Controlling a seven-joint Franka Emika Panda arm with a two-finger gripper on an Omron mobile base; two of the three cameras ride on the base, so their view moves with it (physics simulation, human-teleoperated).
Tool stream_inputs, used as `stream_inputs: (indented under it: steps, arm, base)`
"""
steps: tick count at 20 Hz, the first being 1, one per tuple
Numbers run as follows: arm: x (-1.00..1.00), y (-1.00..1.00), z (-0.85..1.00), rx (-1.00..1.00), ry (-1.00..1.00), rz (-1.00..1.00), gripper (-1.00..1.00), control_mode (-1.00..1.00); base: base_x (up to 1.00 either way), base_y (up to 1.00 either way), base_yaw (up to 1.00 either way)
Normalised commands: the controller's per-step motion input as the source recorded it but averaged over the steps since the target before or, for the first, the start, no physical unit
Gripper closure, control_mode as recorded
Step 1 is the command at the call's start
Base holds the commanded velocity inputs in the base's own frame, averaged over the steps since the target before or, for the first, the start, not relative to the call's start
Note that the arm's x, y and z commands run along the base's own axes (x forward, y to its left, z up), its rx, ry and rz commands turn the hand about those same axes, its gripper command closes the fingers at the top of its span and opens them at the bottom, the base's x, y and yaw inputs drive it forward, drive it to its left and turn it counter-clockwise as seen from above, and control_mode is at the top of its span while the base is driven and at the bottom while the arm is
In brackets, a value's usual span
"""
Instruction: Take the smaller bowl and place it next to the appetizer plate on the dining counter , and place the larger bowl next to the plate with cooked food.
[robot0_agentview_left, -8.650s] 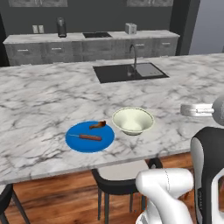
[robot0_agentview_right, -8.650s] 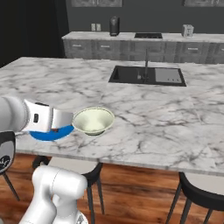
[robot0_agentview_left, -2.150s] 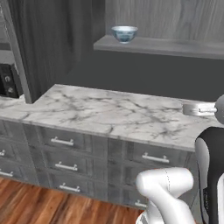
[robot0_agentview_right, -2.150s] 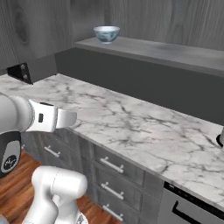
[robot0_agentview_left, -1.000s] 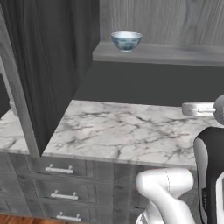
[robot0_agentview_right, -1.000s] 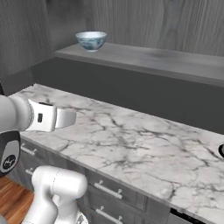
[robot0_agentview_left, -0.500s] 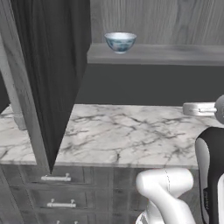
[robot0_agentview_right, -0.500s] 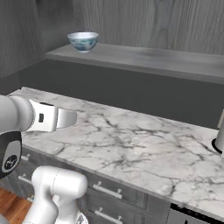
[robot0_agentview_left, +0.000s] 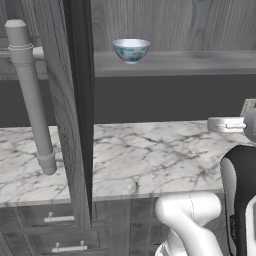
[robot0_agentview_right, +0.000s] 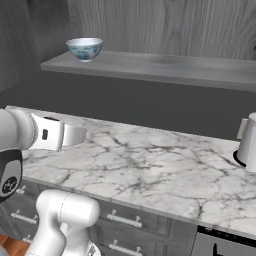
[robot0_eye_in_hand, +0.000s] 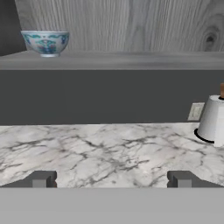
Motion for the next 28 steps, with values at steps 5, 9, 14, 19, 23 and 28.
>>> stream_inputs:
  steps: [5,9,14,19,23,28]
  arm:
    - [0.0,0.0,0.02,0.0,-0.03,0.0,-1.0,-1.0]
    - [0.0,0.12,0.18,0.0,-0.04,0.0,-1.0,-1.0]
    - [0.02,0.01,0.28,0.24,0.1,0.0,-1.0,-1.0]
    - [0.0,0.0,0.32,0.52,0.13,0.02,-1.0,-1.0]
    - [0.0,0.16,0.26,0.36,0.1,0.0,-1.0,-1.0]
    - [-0.01,0.26,0.32,0.23,0.2,0.0,-1.0,-1.0]
  base:
    - [0.0,0.0,0.0]
    - [0.0,0.0,0.0]
    - [0.0,0.0,0.0]
    - [0.0,0.0,0.0]
    - [0.0,0.0,0.0]
    - [0.0,0.0,0.0]
